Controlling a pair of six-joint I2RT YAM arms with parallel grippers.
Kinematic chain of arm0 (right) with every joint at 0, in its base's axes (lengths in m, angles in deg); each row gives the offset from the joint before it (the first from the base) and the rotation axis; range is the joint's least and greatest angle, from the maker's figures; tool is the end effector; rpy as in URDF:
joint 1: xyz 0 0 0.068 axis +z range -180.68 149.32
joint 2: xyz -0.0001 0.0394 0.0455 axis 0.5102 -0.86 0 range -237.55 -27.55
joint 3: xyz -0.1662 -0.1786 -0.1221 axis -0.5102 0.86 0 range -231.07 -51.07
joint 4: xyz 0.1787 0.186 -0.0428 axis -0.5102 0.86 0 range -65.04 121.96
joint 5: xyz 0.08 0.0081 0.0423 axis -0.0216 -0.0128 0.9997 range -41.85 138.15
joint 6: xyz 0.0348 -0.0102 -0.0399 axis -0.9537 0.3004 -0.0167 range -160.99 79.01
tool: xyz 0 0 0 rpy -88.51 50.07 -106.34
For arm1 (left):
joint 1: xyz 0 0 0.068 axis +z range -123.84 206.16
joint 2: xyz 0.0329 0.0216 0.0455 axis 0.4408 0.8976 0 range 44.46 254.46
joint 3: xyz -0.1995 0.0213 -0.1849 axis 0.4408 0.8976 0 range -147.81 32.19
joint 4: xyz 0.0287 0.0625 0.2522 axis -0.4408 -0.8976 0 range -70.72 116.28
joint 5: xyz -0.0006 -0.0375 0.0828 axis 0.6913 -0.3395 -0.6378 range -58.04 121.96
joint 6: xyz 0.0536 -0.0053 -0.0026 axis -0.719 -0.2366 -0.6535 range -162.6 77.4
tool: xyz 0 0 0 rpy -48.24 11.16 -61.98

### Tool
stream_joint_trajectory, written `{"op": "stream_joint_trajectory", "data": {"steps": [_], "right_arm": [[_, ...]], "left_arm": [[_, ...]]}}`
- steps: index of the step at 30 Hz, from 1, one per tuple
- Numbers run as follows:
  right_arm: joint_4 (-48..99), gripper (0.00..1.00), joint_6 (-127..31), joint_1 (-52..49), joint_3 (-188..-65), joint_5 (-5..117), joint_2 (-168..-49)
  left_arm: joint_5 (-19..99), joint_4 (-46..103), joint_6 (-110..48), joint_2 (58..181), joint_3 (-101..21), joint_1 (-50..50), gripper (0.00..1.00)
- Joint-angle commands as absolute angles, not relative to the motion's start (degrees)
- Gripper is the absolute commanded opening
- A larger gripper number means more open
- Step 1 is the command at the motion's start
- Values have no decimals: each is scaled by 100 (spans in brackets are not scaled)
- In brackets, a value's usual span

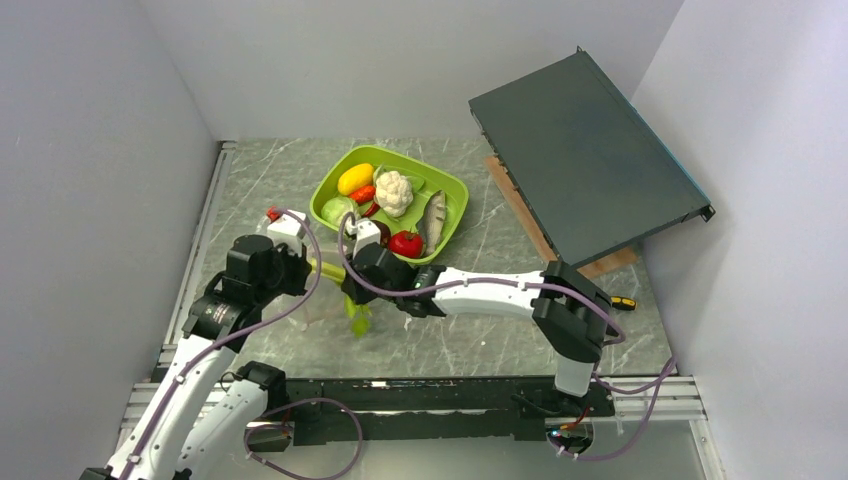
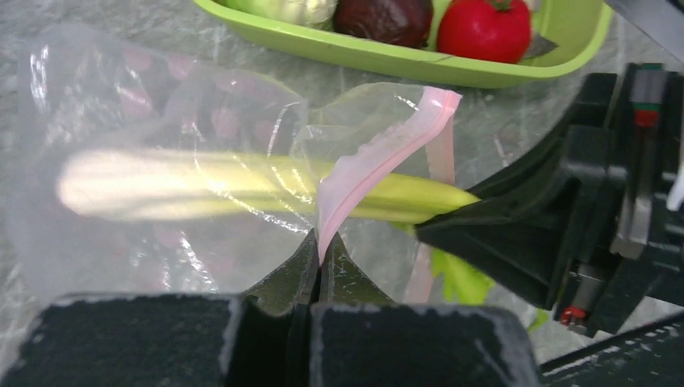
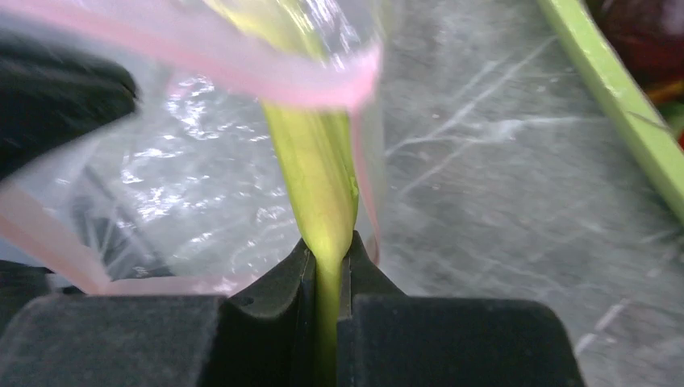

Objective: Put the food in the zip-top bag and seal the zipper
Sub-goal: Place the fake vegetable in the zipper food storage bag.

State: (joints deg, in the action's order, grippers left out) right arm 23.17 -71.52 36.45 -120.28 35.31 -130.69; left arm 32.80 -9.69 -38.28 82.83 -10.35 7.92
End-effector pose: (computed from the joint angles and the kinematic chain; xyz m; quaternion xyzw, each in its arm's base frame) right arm 0.1661 0.3736 0.2257 -0.2217 0.8427 0.2974 0.3901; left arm 0.1386 -0.0463 0.2973 0.1094 0.8669 -0.1014 0.4757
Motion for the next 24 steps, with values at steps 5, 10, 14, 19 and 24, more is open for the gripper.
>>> {"op": "stream_joint_trajectory", "data": {"steps": [5, 10, 14, 19, 24], "right_arm": [[1857, 0, -9018, 3332, -12483, 5253, -13019], [1310, 0, -9610, 3103, -12093, 5431, -12924], [1043, 0, -9960, 2977, -11630, 5243, -12646], [1351, 0, -10213, 2942, -11501, 4983, -12412], [1844, 0, -10343, 2927, -11518, 5009, -12255]], "left_arm": [[4598, -630, -2772, 8303, -1049, 788, 0], [5163, -330, -1831, 7974, -742, 788, 0], [5115, -332, -1288, 7602, -602, 788, 0], [4799, -374, -912, 7141, -415, 788, 0], [4280, -653, -1121, 7105, -604, 788, 0]]}}
